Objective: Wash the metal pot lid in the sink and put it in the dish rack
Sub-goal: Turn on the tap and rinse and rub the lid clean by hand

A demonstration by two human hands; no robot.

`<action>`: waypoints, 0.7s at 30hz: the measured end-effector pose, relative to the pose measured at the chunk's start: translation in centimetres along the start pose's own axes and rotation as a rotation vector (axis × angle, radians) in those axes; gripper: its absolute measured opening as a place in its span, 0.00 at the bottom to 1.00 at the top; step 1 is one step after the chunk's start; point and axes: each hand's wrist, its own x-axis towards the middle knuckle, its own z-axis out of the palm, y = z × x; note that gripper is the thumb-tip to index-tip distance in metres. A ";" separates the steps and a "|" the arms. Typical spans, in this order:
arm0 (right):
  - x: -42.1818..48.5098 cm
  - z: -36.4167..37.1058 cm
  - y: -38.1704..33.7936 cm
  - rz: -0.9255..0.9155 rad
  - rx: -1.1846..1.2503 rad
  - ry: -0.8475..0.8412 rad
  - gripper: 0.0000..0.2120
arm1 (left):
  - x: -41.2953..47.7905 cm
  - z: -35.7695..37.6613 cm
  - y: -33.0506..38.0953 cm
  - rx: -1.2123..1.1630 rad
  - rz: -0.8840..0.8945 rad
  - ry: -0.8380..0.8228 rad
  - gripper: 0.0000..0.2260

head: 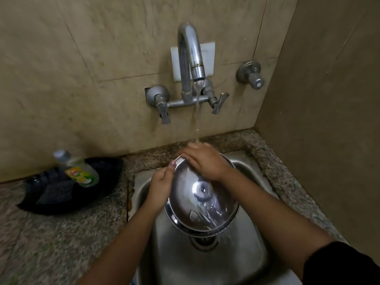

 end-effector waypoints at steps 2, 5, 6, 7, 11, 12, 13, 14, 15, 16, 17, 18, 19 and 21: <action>-1.0 -0.5 1.9 0.247 0.174 0.128 0.11 | -0.5 -0.8 -0.7 -0.126 -0.061 0.048 0.16; -1.2 -0.8 2.1 0.357 0.233 0.102 0.12 | -0.4 -1.9 0.0 -0.284 -0.286 -0.213 0.11; -0.7 -0.8 1.0 0.264 0.196 0.019 0.12 | 0.0 -2.0 0.5 -0.255 -0.310 -0.320 0.10; -0.1 -0.7 -0.2 0.144 0.168 -0.072 0.12 | 0.4 -1.8 0.9 -0.213 -0.298 -0.378 0.09; 0.5 -0.5 -0.2 0.186 0.237 -0.080 0.11 | 0.4 -1.6 1.3 -0.150 -0.211 -0.294 0.08; -0.1 -0.7 0.9 0.308 0.301 -0.029 0.11 | 0.3 -2.0 0.9 -0.180 -0.212 -0.281 0.10; -0.7 -0.8 1.9 0.416 0.354 0.015 0.11 | 0.2 -2.3 0.2 -0.231 -0.238 -0.269 0.12; -1.3 -0.8 2.6 0.486 0.382 0.039 0.10 | 0.1 -2.6 -0.5 -0.290 -0.284 -0.252 0.15; -1.6 -0.7 2.8 0.513 0.370 0.049 0.09 | 0.1 -2.8 -1.0 -0.333 -0.334 -0.229 0.19; -1.5 -0.5 2.6 0.500 0.304 0.057 0.10 | 0.1 -2.8 -1.2 -0.352 -0.373 -0.216 0.21; -1.2 -0.1 2.1 0.473 0.217 0.067 0.10 | 0.1 -2.7 -1.5 -0.353 -0.393 -0.209 0.23; -1.1 0.2 1.5 0.453 0.140 0.099 0.11 | 0.1 -2.5 -1.8 -0.354 -0.392 -0.199 0.24; -1.2 0.4 1.1 0.445 0.092 0.152 0.11 | 0.1 -2.2 -2.1 -0.359 -0.385 -0.179 0.25; -2.2 1.1 0.6 0.466 0.027 0.230 0.13 | -0.2 -1.8 -2.1 -0.382 -0.372 -0.111 0.24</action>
